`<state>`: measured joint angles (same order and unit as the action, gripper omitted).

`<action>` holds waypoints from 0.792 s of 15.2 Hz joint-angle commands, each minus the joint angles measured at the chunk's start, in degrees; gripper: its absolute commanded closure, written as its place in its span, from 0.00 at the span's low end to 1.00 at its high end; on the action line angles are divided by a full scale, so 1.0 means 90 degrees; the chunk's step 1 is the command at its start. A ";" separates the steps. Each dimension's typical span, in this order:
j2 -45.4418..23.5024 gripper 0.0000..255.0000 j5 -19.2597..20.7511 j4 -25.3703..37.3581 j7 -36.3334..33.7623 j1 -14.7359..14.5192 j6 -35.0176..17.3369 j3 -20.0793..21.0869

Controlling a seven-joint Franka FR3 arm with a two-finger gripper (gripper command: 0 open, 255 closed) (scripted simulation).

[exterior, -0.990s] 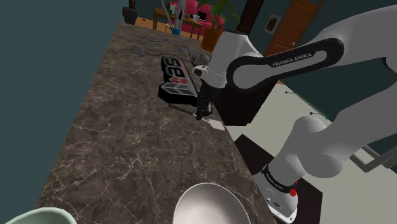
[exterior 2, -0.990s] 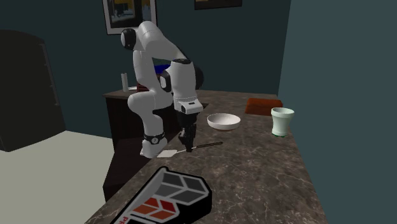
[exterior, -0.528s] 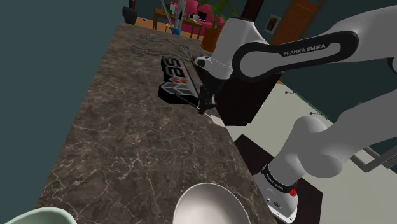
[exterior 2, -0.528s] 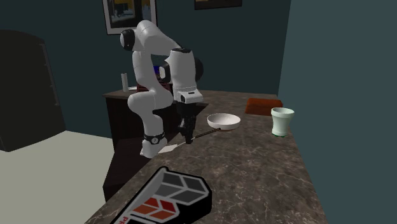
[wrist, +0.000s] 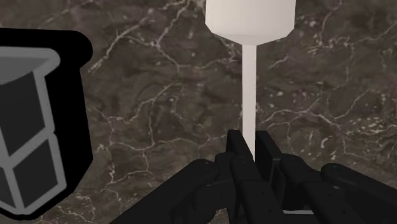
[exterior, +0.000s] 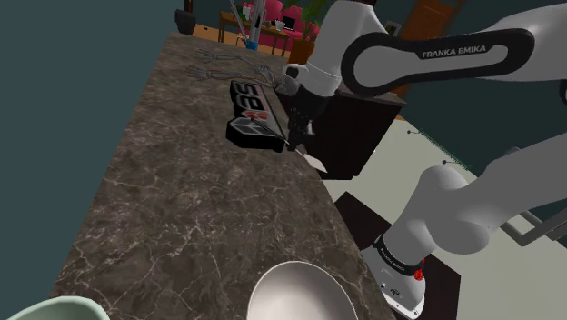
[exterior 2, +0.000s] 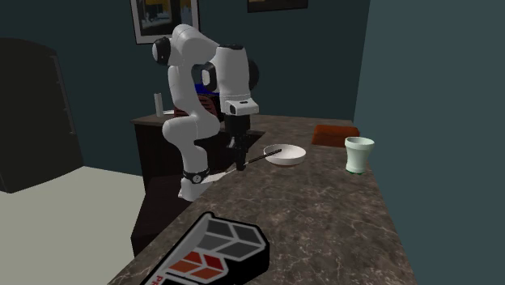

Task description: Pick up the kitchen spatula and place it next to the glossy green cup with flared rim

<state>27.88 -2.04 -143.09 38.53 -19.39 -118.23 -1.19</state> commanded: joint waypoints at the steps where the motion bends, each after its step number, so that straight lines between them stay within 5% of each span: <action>1: 0.0045 1.00 0.0007 0.0143 -0.0002 0.0005 0.0191 -0.0004; 12: 0.0193 1.00 0.0022 0.0974 -0.0039 0.0007 0.1170 0.0000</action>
<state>29.49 -1.86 -135.09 38.22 -19.33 -108.62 -1.20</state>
